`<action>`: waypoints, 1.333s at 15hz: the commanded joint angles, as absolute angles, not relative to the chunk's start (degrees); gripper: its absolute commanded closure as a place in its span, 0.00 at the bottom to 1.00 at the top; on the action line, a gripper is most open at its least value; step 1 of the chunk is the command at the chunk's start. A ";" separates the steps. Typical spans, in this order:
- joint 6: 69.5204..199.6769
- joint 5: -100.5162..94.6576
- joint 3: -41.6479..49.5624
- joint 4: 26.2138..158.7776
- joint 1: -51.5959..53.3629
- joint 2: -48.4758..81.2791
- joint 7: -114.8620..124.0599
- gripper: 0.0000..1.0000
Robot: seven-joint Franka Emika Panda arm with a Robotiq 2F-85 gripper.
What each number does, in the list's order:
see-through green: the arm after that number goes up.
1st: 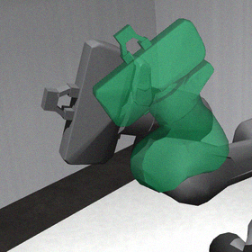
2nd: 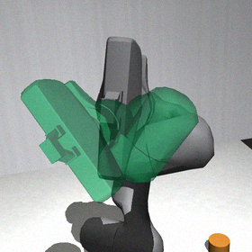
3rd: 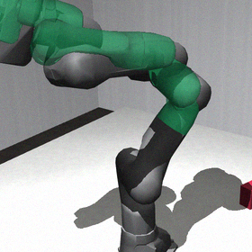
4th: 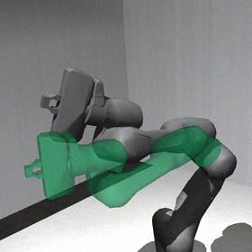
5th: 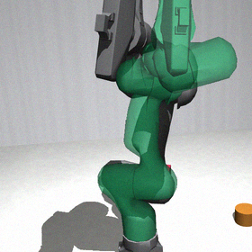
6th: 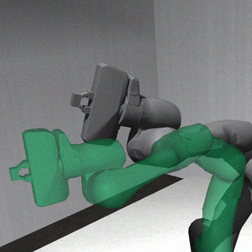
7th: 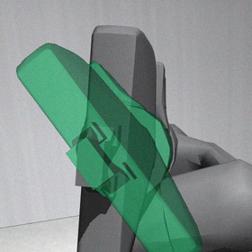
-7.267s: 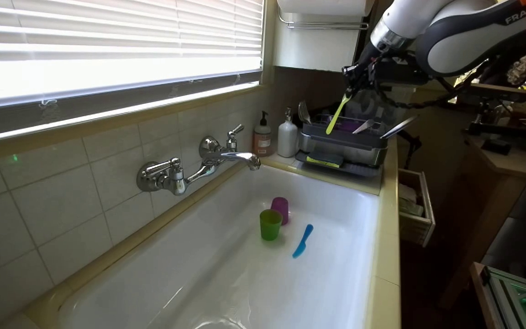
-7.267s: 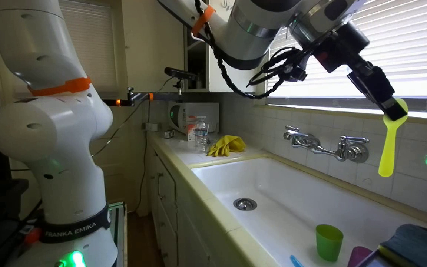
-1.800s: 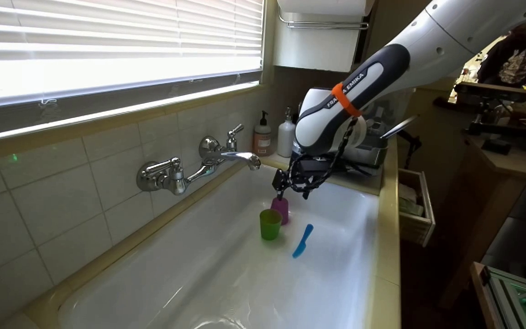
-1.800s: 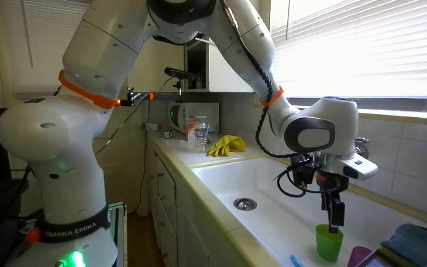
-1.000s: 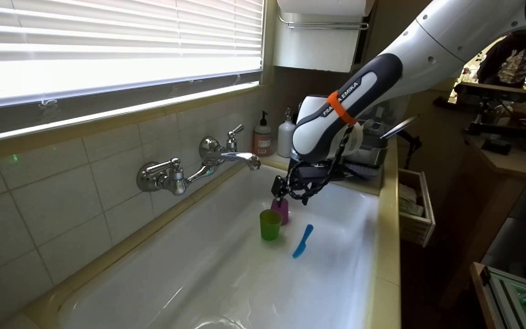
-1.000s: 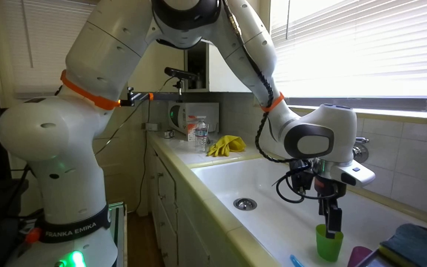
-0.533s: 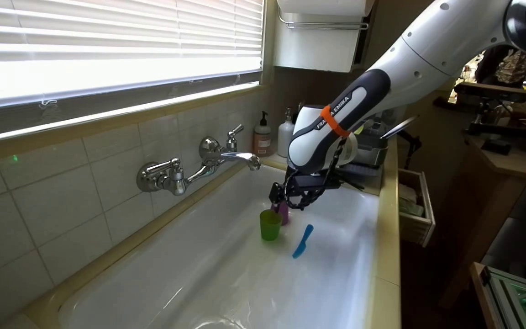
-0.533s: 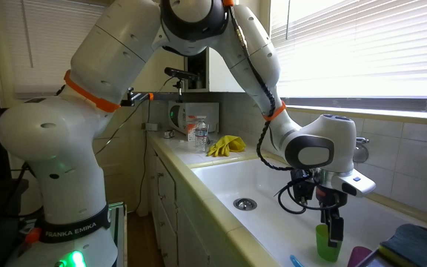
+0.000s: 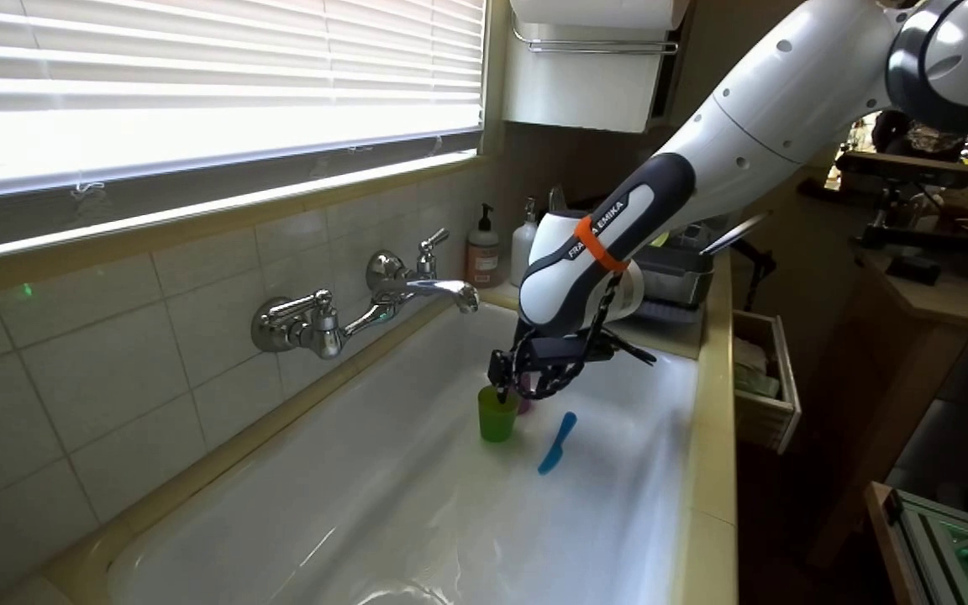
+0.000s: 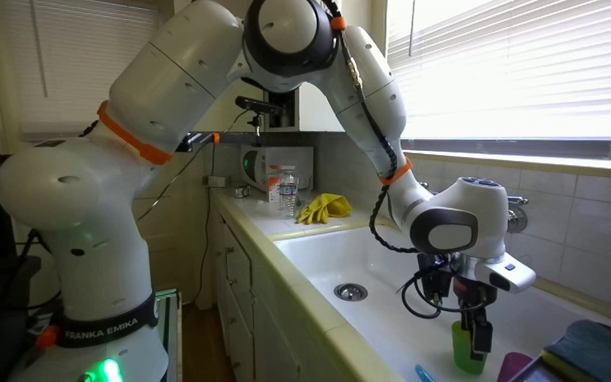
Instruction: Put the yellow spoon then the green cup in the dish rack
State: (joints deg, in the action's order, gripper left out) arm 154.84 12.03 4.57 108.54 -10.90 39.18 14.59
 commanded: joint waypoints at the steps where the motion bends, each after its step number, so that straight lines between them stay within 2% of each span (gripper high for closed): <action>1: 156.17 13.35 4.39 106.37 -11.01 41.68 13.53 0.49; 5: 156.32 13.34 4.32 105.74 -11.07 42.30 13.41 0.80; 8: 156.33 13.34 4.30 105.37 -11.14 42.57 13.34 0.99; 14: 155.39 13.74 3.61 105.19 -11.93 42.26 12.49 0.99; 20: 152.80 15.75 0.69 108.52 -14.75 35.97 8.29 0.99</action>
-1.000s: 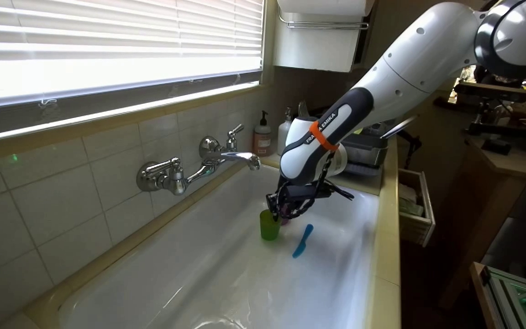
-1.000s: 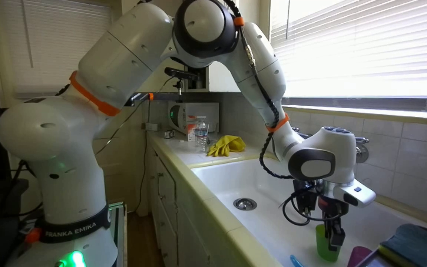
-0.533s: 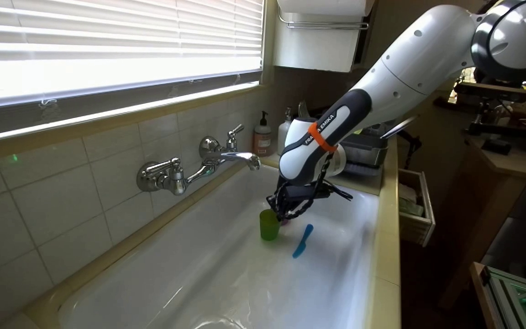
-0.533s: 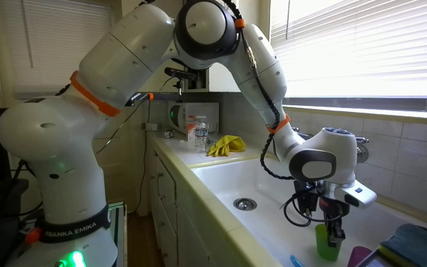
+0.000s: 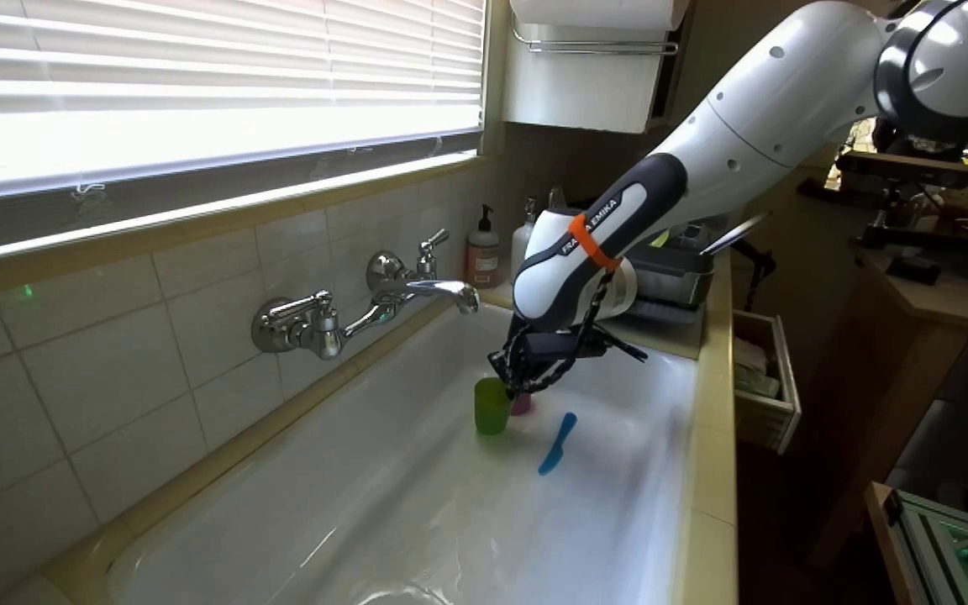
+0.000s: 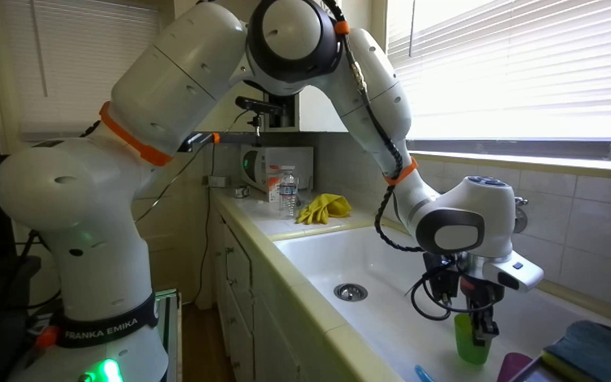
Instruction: Put the yellow spoon then the green cup in the dish rack
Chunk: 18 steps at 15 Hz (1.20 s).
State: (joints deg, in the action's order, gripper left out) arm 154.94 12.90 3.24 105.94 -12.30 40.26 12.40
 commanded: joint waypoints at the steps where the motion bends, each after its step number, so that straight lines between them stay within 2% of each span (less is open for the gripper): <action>1: 152.94 15.96 0.55 109.37 -14.86 34.60 7.72 0.99; 8: 149.80 16.57 0.45 115.62 -15.10 24.16 3.63 0.99; 13: 145.85 14.34 3.77 121.07 -13.21 15.89 4.94 0.99; 18: 147.16 9.75 8.33 128.76 -11.38 6.85 8.90 0.99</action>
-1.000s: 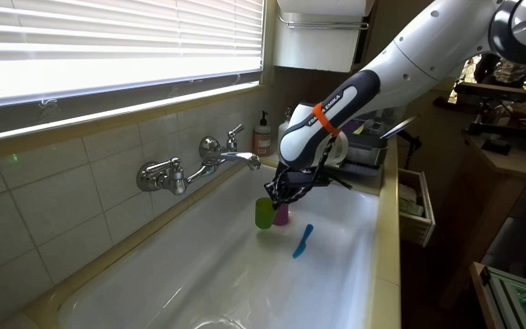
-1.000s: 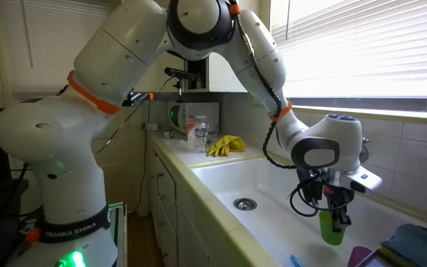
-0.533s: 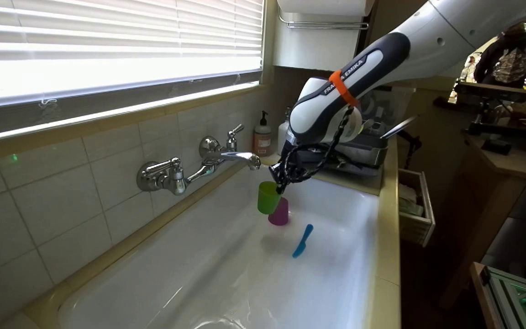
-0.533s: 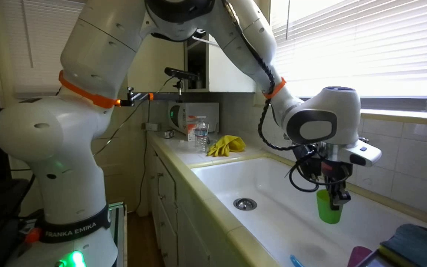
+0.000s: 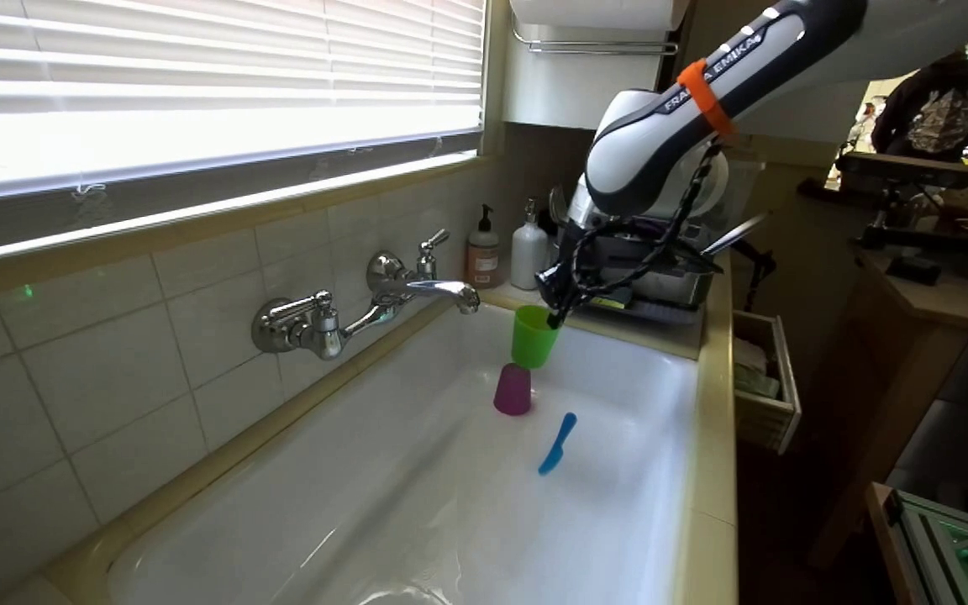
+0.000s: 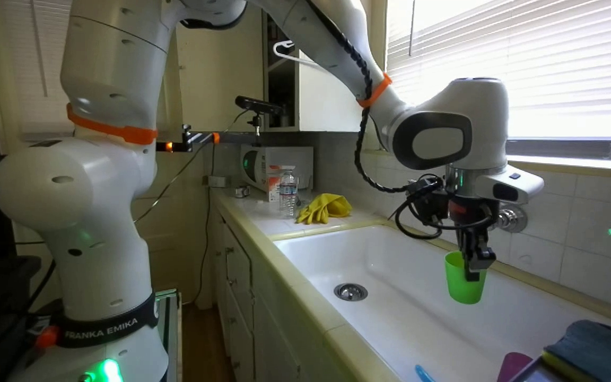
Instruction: Put the yellow spoon then the green cup in the dish rack
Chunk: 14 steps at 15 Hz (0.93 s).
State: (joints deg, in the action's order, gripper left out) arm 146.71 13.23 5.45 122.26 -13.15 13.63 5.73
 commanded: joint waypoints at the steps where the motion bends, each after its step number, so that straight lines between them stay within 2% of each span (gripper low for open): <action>1: 147.85 8.19 9.23 130.30 -11.09 5.16 10.38 0.99; 6: 148.51 -2.24 11.70 135.98 -11.31 -2.27 20.47 0.99; 14: 149.34 -11.90 10.84 139.88 -16.88 -12.12 36.31 0.99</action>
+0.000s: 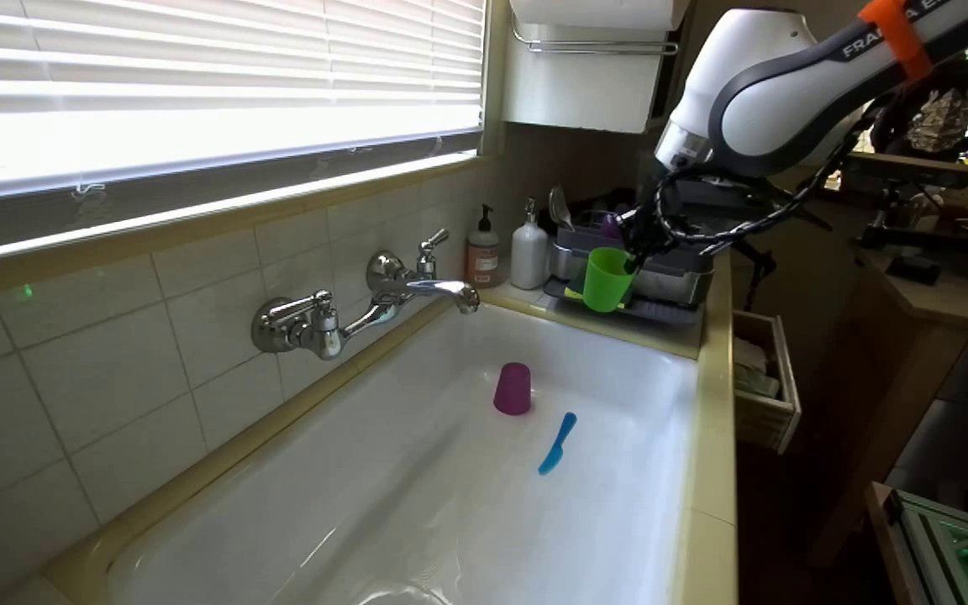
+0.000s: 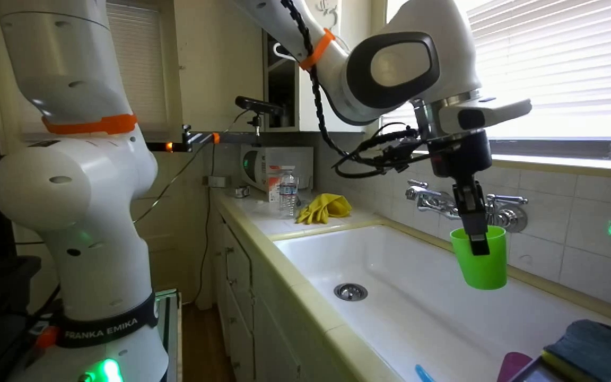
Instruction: Put the yellow spoon then the green cup in the dish rack
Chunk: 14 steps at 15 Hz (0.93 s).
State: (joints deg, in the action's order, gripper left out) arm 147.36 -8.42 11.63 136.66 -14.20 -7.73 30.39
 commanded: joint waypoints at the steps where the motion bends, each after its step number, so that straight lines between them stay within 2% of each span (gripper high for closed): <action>1: 148.98 -12.69 10.57 139.97 -17.82 -13.30 37.93 0.99; 14: 152.91 -13.18 10.94 138.21 -26.85 -16.70 46.10 0.99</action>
State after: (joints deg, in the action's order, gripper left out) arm 150.55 -12.84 10.97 137.55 -25.15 -16.26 44.10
